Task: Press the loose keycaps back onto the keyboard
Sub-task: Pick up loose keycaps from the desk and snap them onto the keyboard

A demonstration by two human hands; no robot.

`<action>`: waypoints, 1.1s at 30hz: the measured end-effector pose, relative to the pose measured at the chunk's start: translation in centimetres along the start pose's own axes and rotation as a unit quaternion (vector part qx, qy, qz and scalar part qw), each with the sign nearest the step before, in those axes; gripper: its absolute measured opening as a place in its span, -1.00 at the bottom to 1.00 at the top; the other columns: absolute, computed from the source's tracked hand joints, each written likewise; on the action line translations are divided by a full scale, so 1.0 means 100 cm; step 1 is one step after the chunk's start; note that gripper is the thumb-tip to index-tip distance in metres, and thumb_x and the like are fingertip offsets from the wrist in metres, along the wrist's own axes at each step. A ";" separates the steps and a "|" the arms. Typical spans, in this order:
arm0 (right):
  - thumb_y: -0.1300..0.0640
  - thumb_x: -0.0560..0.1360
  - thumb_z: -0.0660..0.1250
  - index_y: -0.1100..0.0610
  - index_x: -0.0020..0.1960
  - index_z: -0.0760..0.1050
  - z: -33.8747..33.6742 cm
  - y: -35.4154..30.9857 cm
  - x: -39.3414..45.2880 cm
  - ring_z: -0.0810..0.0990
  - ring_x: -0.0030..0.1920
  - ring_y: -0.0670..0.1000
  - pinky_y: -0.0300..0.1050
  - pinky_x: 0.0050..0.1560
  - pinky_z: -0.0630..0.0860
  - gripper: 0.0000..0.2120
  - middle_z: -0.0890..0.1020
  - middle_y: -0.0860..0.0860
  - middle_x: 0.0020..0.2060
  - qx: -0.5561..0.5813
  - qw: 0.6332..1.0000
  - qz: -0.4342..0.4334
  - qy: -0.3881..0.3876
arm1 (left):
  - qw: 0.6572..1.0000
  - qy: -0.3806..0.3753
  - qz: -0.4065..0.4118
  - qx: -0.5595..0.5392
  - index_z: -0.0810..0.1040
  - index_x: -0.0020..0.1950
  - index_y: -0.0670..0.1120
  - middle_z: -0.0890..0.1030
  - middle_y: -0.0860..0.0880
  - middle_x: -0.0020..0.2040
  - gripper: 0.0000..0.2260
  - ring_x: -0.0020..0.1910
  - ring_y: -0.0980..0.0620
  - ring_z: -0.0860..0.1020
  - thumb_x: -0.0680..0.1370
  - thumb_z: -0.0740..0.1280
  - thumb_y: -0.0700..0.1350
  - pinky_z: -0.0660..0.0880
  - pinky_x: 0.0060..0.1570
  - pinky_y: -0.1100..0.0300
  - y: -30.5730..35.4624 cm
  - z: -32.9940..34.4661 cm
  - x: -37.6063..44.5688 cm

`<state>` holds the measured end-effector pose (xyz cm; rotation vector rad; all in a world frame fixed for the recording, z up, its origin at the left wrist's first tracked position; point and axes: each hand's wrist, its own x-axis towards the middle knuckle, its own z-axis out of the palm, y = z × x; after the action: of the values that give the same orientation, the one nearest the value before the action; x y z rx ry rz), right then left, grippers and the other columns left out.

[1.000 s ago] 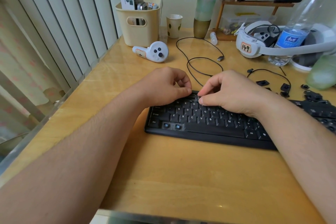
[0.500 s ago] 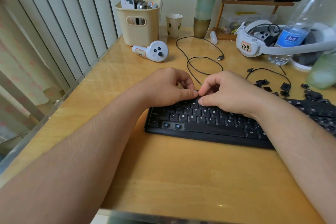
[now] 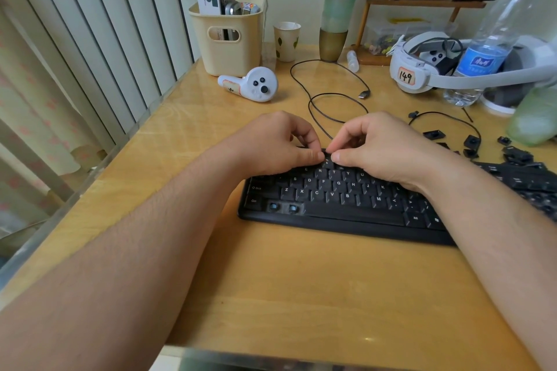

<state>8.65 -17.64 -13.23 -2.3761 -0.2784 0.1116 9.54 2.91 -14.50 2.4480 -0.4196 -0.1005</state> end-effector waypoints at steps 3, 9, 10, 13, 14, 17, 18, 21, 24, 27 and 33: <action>0.13 0.46 0.56 -0.03 -0.18 0.71 0.001 -0.001 0.000 0.58 -0.24 -0.13 -0.19 -0.22 0.45 -0.91 0.67 -0.11 -0.26 0.011 1.000 0.005 0.006 | 1.000 -0.005 -0.010 -0.019 0.70 -0.12 0.14 0.67 0.15 -0.18 -0.88 -0.08 0.19 0.61 0.50 0.52 0.16 0.56 0.04 0.11 -0.003 0.000 0.002; 0.10 0.42 0.57 -0.05 -0.23 0.70 0.003 0.000 0.001 0.57 -0.29 -0.17 -0.19 -0.24 0.47 -0.91 0.67 -0.14 -0.33 0.003 1.000 0.004 0.015 | 0.999 -0.001 -0.004 -0.038 0.70 -0.14 0.11 0.54 0.28 -0.40 -0.85 -0.34 0.27 0.49 0.49 0.54 0.15 0.44 -0.18 0.26 -0.003 0.004 0.003; 0.09 0.42 0.57 -0.04 -0.23 0.70 0.002 0.000 0.001 0.57 -0.27 -0.14 -0.18 -0.23 0.49 -0.91 0.67 -0.12 -0.31 0.003 1.000 0.003 0.016 | 0.999 -0.001 -0.003 -0.039 0.70 -0.15 0.11 0.54 0.28 -0.40 -0.85 -0.34 0.27 0.49 0.49 0.54 0.15 0.44 -0.17 0.26 -0.003 0.004 0.003; 0.10 0.40 0.58 -0.01 -0.24 0.68 0.002 0.001 0.001 0.55 -0.31 -0.12 -0.18 -0.25 0.48 -0.90 0.65 -0.11 -0.35 0.007 1.000 0.003 0.014 | 0.999 -0.003 -0.002 -0.039 0.70 -0.15 0.11 0.55 0.29 -0.39 -0.85 -0.33 0.29 0.50 0.49 0.54 0.14 0.43 -0.17 0.27 -0.003 0.004 0.004; 0.09 0.40 0.59 0.00 -0.24 0.68 0.002 0.001 0.001 0.54 -0.32 -0.12 -0.18 -0.26 0.46 -0.90 0.64 -0.12 -0.37 0.007 1.000 0.005 0.014 | 0.999 -0.003 -0.004 -0.042 0.70 -0.16 0.10 0.56 0.28 -0.38 -0.85 -0.33 0.29 0.50 0.49 0.54 0.14 0.44 -0.17 0.26 -0.003 0.004 0.004; 0.09 0.40 0.60 0.02 -0.26 0.68 0.002 0.001 0.003 0.55 -0.30 -0.11 -0.16 -0.25 0.47 -0.88 0.64 -0.12 -0.38 0.009 1.000 0.012 0.017 | 0.998 -0.002 -0.017 -0.064 0.71 -0.16 0.06 0.58 0.25 -0.38 -0.85 -0.30 0.24 0.54 0.48 0.56 0.11 0.48 -0.13 0.23 -0.002 0.005 0.004; 0.09 0.40 0.60 0.02 -0.27 0.68 0.003 0.001 0.003 0.55 -0.30 -0.10 -0.15 -0.24 0.49 -0.87 0.64 -0.11 -0.37 0.010 1.000 0.014 0.018 | 0.997 0.000 -0.025 -0.071 0.71 -0.17 0.04 0.59 0.23 -0.38 -0.84 -0.29 0.22 0.55 0.47 0.57 0.10 0.51 -0.12 0.22 -0.002 0.005 0.004; 0.10 0.39 0.60 0.03 -0.28 0.68 0.003 0.001 0.004 0.56 -0.29 -0.08 -0.10 -0.20 0.52 -0.87 0.65 -0.09 -0.36 0.011 1.000 0.018 0.017 | 0.996 0.009 -0.048 -0.081 0.70 -0.21 0.00 0.60 0.18 -0.39 -0.80 -0.32 0.20 0.55 0.44 0.59 0.10 0.54 -0.14 0.21 0.001 0.006 0.005; 0.10 0.38 0.60 0.01 -0.29 0.69 0.003 0.000 0.005 0.56 -0.28 -0.07 -0.09 -0.19 0.52 -0.87 0.66 -0.09 -0.37 0.011 1.000 0.017 0.017 | 0.994 0.012 -0.066 -0.086 0.69 -0.23 0.00 0.62 0.15 -0.36 -0.78 -0.32 0.20 0.55 0.42 0.60 0.10 0.51 -0.17 0.22 0.003 0.007 0.005; 0.10 0.39 0.60 0.02 -0.28 0.69 0.003 0.001 0.005 0.55 -0.32 -0.10 -0.16 -0.26 0.47 -0.88 0.64 -0.13 -0.42 -0.007 1.000 0.019 0.015 | 0.994 0.005 -0.078 -0.082 0.69 -0.24 0.01 0.66 0.12 -0.32 -0.79 -0.26 0.16 0.59 0.42 0.61 0.10 0.53 -0.13 0.19 0.005 0.006 0.005; 0.07 0.42 0.60 0.03 -0.25 0.69 0.001 0.003 0.004 0.61 -0.21 -0.04 -0.13 -0.21 0.47 -0.88 0.68 -0.07 -0.29 -0.023 0.999 0.027 0.005 | 0.990 -0.001 -0.081 -0.119 0.70 -0.17 -0.04 0.66 0.10 -0.33 -0.83 -0.30 0.19 0.61 0.45 0.61 0.01 0.56 -0.18 0.23 0.007 0.006 0.001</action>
<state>9.10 -17.74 -13.52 -2.4304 -0.2146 0.1199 9.36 2.04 -14.53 2.2426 -0.1955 -0.2102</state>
